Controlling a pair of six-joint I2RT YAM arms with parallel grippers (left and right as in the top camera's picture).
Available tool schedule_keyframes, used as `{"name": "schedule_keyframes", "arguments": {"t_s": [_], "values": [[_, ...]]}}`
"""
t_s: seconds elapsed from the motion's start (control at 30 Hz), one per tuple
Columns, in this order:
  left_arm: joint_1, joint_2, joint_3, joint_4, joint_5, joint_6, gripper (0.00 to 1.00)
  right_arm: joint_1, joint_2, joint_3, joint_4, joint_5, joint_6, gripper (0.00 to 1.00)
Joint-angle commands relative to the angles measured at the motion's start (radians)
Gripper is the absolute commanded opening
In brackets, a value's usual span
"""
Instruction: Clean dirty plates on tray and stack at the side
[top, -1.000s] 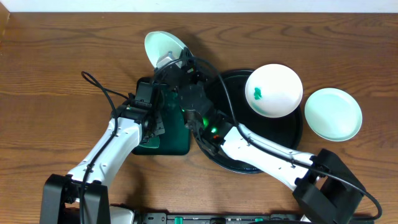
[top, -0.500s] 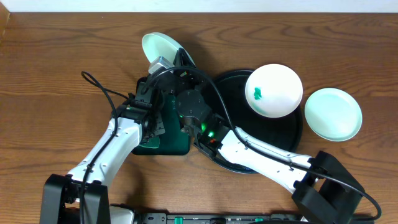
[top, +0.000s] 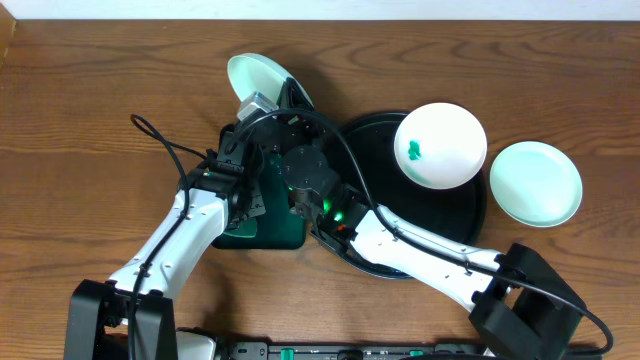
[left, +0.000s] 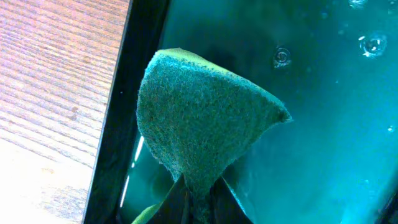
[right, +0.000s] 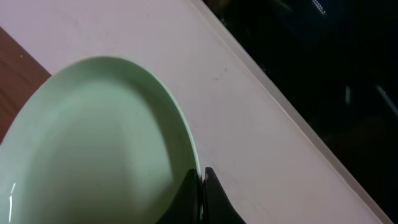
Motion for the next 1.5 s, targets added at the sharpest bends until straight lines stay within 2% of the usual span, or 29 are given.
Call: {"name": "schedule_keyframes", "arguments": {"t_s": [0.0,0.17,0.3,0.4,0.53,0.67,1.13,1.33,1.37,1.47], "values": [[0.003,0.005,-0.005,0.0,-0.021,0.01,0.08,0.015,-0.005,0.017,0.008,0.018,-0.015,0.01],[0.003,0.005,-0.006,0.0,-0.021,0.01,0.08,0.019,-0.005,0.017,0.034,0.056,0.023,0.01],[0.003,0.005,-0.006,0.0,-0.021,0.01,0.08,0.023,-0.005,0.017,0.051,0.079,-0.044,0.01],[0.003,0.005,-0.006,0.001,-0.021,0.01,0.08,0.025,-0.005,0.017,0.041,0.085,0.031,0.01],[0.003,0.005,-0.006,0.0,-0.021,0.01,0.08,0.017,-0.005,0.017,0.06,0.119,0.011,0.01],[0.003,0.005,-0.007,0.001,-0.021,0.01,0.08,0.009,-0.005,0.017,0.056,0.131,0.096,0.01],[0.003,0.005,-0.007,0.001,-0.021,0.01,0.08,0.011,-0.005,0.017,0.019,0.133,0.113,0.01],[0.003,0.005,-0.007,0.001,-0.021,0.01,0.08,-0.003,-0.005,0.017,-0.105,0.146,0.376,0.01],[0.003,0.005,-0.007,0.001,-0.021,0.01,0.08,-0.01,-0.005,0.017,-0.166,0.145,0.49,0.01],[0.003,0.005,-0.007,0.0,-0.021,0.01,0.07,-0.022,-0.005,0.017,-0.288,0.111,0.654,0.01]]}}
